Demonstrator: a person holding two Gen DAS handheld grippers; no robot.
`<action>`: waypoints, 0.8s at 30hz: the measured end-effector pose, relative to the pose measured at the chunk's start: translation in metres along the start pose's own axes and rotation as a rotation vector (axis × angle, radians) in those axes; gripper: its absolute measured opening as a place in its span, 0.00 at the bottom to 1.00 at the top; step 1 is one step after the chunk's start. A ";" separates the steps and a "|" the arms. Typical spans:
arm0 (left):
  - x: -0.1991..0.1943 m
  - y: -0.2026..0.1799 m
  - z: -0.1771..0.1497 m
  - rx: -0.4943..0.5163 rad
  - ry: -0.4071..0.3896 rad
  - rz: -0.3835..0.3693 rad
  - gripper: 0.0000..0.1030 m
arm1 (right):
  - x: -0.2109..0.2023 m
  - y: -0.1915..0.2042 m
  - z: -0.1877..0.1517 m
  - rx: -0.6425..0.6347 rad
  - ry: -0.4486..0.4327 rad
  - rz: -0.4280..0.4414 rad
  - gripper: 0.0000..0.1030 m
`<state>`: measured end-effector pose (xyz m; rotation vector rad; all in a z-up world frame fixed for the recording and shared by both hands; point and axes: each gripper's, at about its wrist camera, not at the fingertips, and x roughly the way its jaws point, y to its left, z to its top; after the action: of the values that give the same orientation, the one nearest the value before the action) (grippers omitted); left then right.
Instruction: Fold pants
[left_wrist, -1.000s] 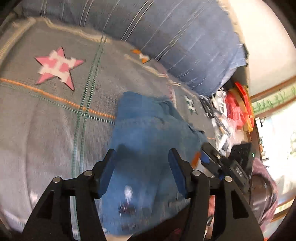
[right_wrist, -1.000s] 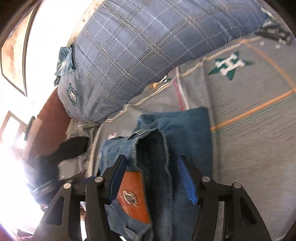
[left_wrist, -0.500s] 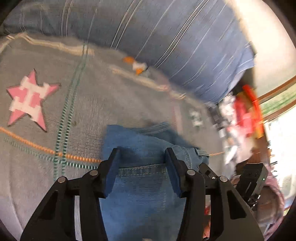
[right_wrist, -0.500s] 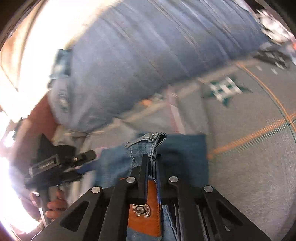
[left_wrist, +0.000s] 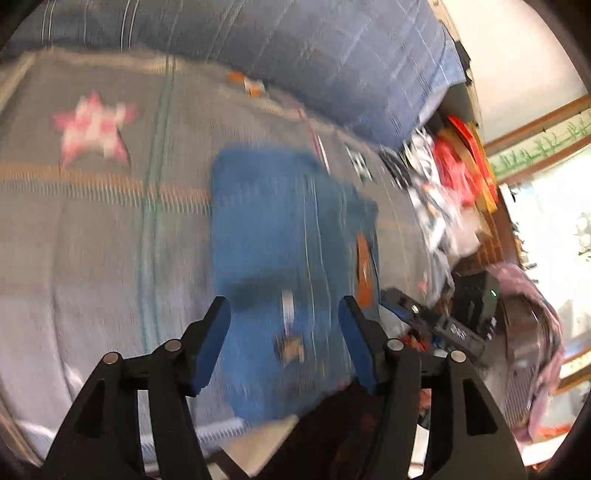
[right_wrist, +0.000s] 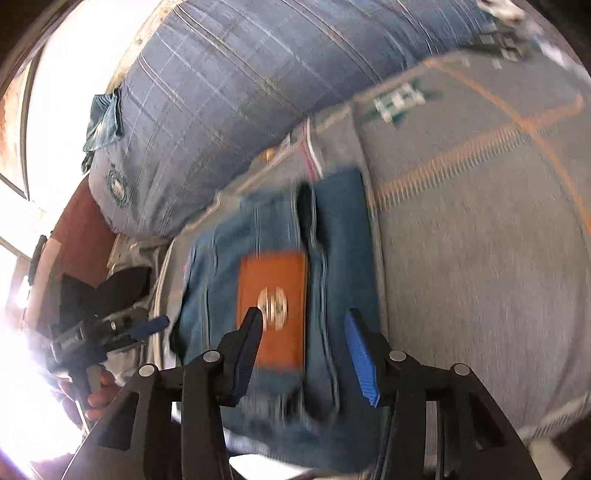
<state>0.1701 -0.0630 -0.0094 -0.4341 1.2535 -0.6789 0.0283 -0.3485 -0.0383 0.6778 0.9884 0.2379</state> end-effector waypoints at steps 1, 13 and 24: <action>0.007 0.001 -0.009 -0.002 0.018 -0.004 0.58 | 0.002 -0.002 -0.010 0.013 0.013 0.011 0.47; 0.042 -0.030 -0.048 0.161 -0.063 0.333 0.56 | -0.006 0.020 -0.053 -0.145 0.010 -0.186 0.01; 0.024 -0.058 -0.056 0.246 -0.163 0.449 0.57 | -0.020 0.015 -0.039 -0.076 -0.035 -0.160 0.09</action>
<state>0.1072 -0.1178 -0.0043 0.0008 1.0476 -0.3968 -0.0128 -0.3301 -0.0294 0.5293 0.9902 0.1218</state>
